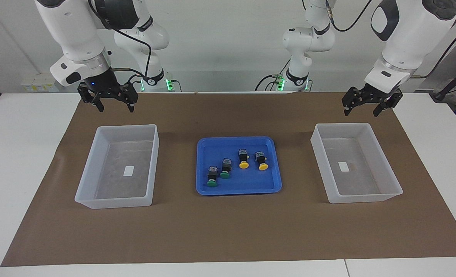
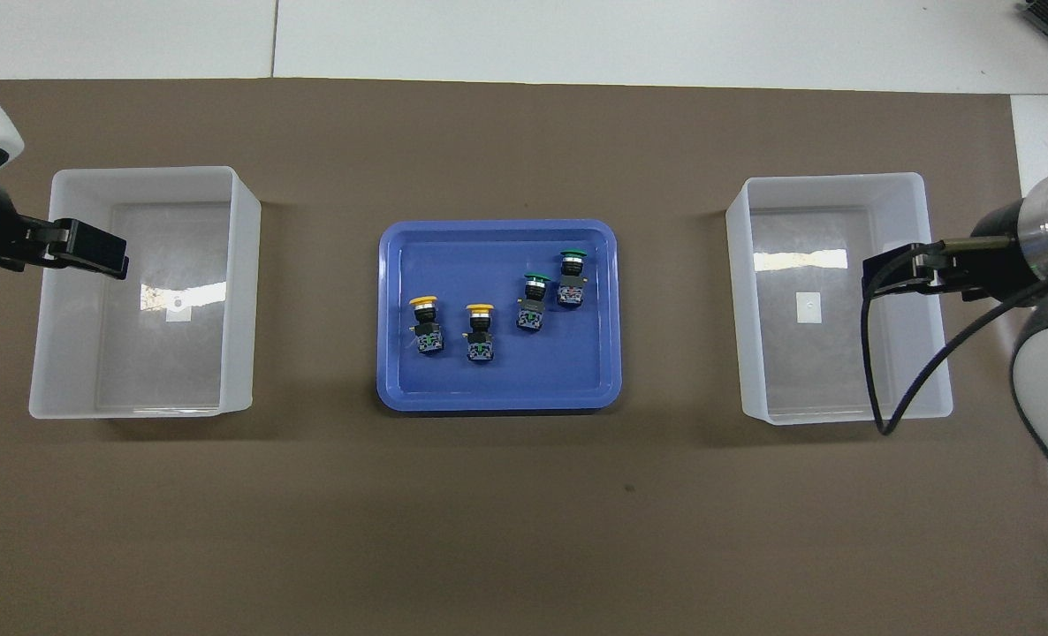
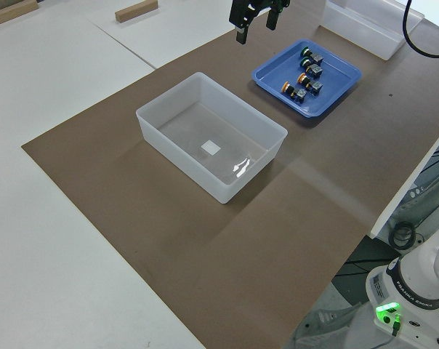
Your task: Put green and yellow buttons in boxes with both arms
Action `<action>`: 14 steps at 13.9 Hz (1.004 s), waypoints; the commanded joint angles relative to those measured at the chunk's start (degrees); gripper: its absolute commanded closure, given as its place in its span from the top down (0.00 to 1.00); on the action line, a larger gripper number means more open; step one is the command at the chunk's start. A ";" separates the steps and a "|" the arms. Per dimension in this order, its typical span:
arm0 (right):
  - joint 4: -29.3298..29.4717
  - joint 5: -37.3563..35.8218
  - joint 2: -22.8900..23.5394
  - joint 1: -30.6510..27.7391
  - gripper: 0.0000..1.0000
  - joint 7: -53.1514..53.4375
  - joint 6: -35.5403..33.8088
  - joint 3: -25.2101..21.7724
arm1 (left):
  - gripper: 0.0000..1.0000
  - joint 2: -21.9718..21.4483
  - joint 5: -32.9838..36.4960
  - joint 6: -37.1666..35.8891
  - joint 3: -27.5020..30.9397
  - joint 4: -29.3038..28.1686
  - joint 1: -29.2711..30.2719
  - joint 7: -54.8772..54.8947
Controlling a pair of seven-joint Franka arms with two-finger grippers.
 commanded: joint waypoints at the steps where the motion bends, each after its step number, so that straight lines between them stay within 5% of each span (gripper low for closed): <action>1: -0.93 0.35 -0.49 -0.17 1.00 0.99 0.33 0.21 | 1.00 -1.79 0.63 1.67 0.10 -2.38 -0.34 0.20; 7: -1.19 0.70 -0.49 -0.43 1.00 1.16 0.33 0.21 | 1.00 -1.96 0.63 3.33 -0.08 -3.43 -1.57 -0.93; 14: -1.19 1.23 -0.49 -0.96 1.00 1.33 0.60 0.12 | 1.00 -0.39 0.54 12.99 -0.08 -10.72 -12.02 -18.94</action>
